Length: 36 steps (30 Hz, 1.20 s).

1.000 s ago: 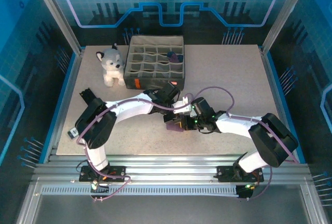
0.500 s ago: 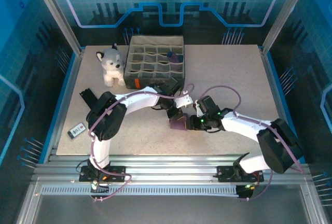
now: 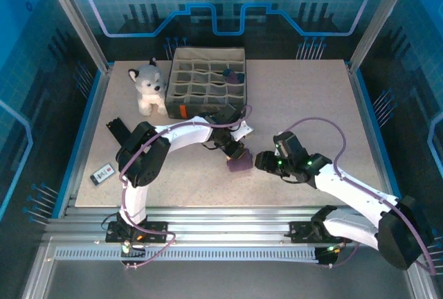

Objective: Roll the socks

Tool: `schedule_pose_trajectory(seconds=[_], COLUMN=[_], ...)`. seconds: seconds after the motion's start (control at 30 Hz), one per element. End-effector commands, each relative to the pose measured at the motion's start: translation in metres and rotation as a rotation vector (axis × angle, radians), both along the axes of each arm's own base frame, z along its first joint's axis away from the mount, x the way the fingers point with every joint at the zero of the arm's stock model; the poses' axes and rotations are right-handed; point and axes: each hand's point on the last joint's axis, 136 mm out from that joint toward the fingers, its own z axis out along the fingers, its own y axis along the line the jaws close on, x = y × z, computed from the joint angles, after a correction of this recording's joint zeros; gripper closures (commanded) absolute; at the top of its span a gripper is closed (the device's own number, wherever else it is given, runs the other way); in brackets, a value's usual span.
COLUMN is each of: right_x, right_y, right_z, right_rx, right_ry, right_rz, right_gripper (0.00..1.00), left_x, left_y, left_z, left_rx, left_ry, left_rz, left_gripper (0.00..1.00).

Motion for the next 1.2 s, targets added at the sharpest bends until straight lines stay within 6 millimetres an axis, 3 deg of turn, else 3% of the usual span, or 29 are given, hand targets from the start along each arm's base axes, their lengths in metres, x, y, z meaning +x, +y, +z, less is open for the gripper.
schedule_pose_trajectory(seconds=[0.0,0.2,0.33,0.47,0.67,0.8,1.0,1.17], right_x=[-0.006,-0.001,0.004,0.007,0.017,0.029,0.048,0.06], right_y=[-0.001,0.01,0.019,0.013,0.005,-0.007,0.014,0.03], right_z=[-0.012,-0.021,-0.017,-0.017,0.005,0.002,-0.007,-0.019], right_rx=[0.033,0.103,0.046,0.013,-0.13,-0.08,0.077,0.1], right_ry=[0.049,0.074,0.035,0.024,-0.098,-0.055,-0.07,-0.041], right_rz=[-0.126,-0.203,-0.128,-0.124,0.061,0.052,0.091,0.153], right_gripper=[0.5,0.45,0.43,0.43,0.44,0.47,0.45,0.45], left_x=[-0.011,-0.014,-0.019,-0.022,-0.028,-0.025,-0.021,-0.018], left_y=[0.018,0.015,0.01,0.008,0.006,0.006,0.004,0.002], left_z=[-0.015,-0.013,-0.014,-0.014,-0.016,-0.014,-0.009,-0.006], left_rx=[0.058,0.016,-0.019,-0.031,-0.035,-0.048,-0.093,-0.12], left_ry=[0.085,0.133,0.165,0.159,0.164,0.123,0.075,0.052], left_rz=[0.126,0.214,0.225,0.168,0.028,-0.048,-0.141,-0.204], left_gripper=[0.86,0.86,0.86,0.85,0.85,0.84,0.84,0.83])
